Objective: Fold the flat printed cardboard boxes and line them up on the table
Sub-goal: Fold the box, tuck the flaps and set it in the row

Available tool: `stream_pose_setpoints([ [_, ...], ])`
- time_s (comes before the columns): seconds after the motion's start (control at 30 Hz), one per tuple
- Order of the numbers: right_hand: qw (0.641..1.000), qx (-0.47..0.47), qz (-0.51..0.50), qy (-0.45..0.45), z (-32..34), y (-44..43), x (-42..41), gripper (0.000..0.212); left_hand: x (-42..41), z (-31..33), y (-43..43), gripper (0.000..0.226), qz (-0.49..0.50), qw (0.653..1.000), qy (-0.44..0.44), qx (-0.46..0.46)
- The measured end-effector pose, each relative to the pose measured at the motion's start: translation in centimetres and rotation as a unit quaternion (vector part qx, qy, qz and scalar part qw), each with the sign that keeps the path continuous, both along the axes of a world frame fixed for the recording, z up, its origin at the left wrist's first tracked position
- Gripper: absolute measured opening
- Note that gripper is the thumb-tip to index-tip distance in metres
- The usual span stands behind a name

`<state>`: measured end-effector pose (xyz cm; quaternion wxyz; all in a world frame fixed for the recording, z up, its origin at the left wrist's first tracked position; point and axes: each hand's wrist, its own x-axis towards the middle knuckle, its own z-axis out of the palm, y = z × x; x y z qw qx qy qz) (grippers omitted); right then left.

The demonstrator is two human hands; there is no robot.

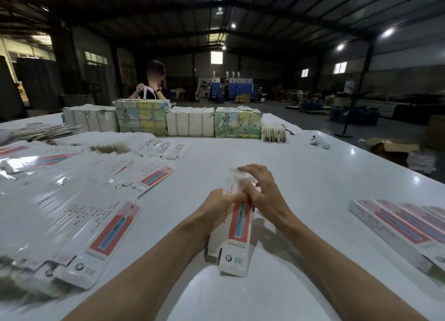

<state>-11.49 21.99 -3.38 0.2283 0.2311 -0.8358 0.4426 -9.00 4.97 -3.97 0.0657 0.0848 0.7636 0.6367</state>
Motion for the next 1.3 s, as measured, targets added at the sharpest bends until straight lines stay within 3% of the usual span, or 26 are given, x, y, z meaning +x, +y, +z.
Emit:
stream_pose_setpoints([
  [0.13,0.999,-0.011,0.013,-0.041,0.0,0.0,0.5,0.027,-0.4,0.4,-0.1,0.039,-0.059,0.998,-0.001,0.028],
  [0.23,0.996,-0.050,0.019,-0.077,0.2,0.1,0.9,0.020,-0.4,0.5,-0.2,0.038,-0.122,0.984,-0.055,0.118],
  [0.3,0.994,-0.056,0.020,-0.090,0.4,0.1,0.8,0.020,0.0,0.7,-0.3,0.039,-0.115,0.982,-0.064,0.132],
  [0.4,0.991,-0.066,0.036,-0.110,0.7,0.0,0.6,0.020,0.3,0.8,-0.2,0.066,-0.068,0.984,-0.085,0.138],
  [0.5,0.980,-0.095,0.069,-0.160,0.9,0.2,0.5,0.028,0.5,0.8,-0.2,0.076,-0.036,0.975,-0.114,0.187],
  [0.6,0.951,-0.164,0.128,-0.230,1.3,0.6,0.5,0.035,0.5,0.5,-0.2,0.073,-0.031,0.973,-0.113,0.198],
  [0.7,0.888,-0.276,0.196,-0.311,1.7,1.0,0.8,0.035,0.5,0.9,0.2,0.070,-0.028,0.982,-0.099,0.158],
  [0.83,0.852,-0.325,0.220,-0.346,1.3,0.9,0.9,0.034,1.3,1.5,1.9,0.069,-0.064,0.955,-0.177,0.229],
  [1.0,0.862,-0.356,0.188,-0.309,1.1,-0.1,0.6,0.052,1.0,1.4,1.7,0.060,-0.064,0.905,-0.213,0.362],
  [1.17,0.909,-0.267,0.178,-0.266,0.8,-1.4,1.0,0.066,0.4,1.3,0.7,0.057,-0.070,0.867,-0.230,0.437],
  [1.23,0.917,-0.266,0.168,-0.247,1.0,-1.2,1.3,0.066,0.6,1.1,0.3,0.059,-0.079,0.871,-0.232,0.426],
  [1.3,0.914,-0.277,0.171,-0.244,1.1,-0.7,1.6,0.062,0.5,0.7,0.1,0.063,-0.053,0.910,-0.198,0.360],
])
